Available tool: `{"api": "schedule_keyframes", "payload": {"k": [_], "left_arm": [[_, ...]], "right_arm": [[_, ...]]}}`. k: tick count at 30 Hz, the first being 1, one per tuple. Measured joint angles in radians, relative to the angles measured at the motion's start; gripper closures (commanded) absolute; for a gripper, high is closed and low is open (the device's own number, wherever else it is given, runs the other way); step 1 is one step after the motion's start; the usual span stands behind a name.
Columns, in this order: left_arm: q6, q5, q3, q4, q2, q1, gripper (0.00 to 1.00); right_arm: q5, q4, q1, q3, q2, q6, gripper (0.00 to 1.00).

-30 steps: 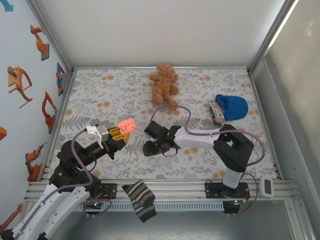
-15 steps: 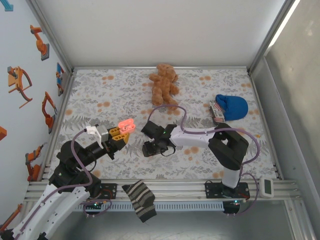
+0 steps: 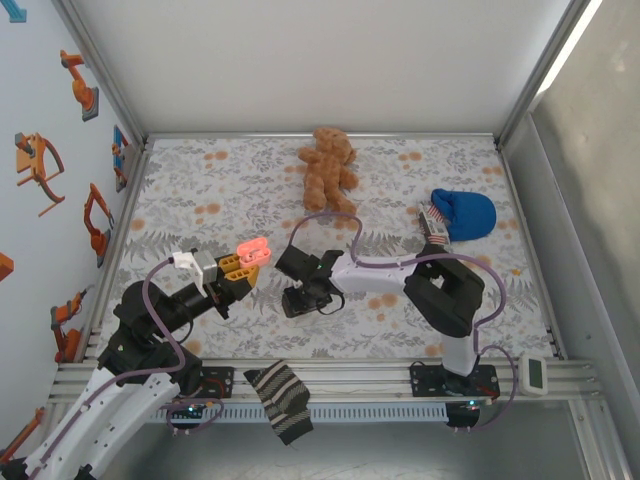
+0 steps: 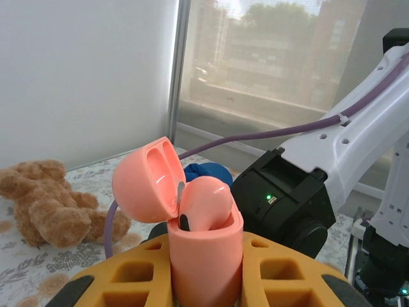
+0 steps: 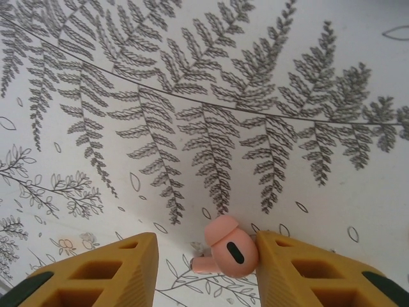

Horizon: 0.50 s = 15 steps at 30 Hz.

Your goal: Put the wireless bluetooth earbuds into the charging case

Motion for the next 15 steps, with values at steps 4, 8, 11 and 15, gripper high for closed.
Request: {"api": "schedule_keyframes", "payload": {"k": [4, 8, 11, 15], "left_arm": [[0.000, 0.000, 0.000, 0.000, 0.000, 0.000, 1.00], [0.000, 0.000, 0.000, 0.000, 0.000, 0.000, 1.00], [0.000, 0.000, 0.000, 0.000, 0.000, 0.000, 1.00], [0.000, -0.001, 0.000, 0.000, 0.000, 0.000, 1.00]], "right_arm": [[0.010, -0.005, 0.013, 0.020, 0.007, -0.011, 0.58], [0.016, -0.026, 0.018, 0.035, 0.012, -0.026, 0.59], [0.022, -0.028, 0.019, 0.044, 0.029, -0.031, 0.61], [0.034, -0.043, 0.019, 0.057, 0.040, -0.034, 0.62]]}}
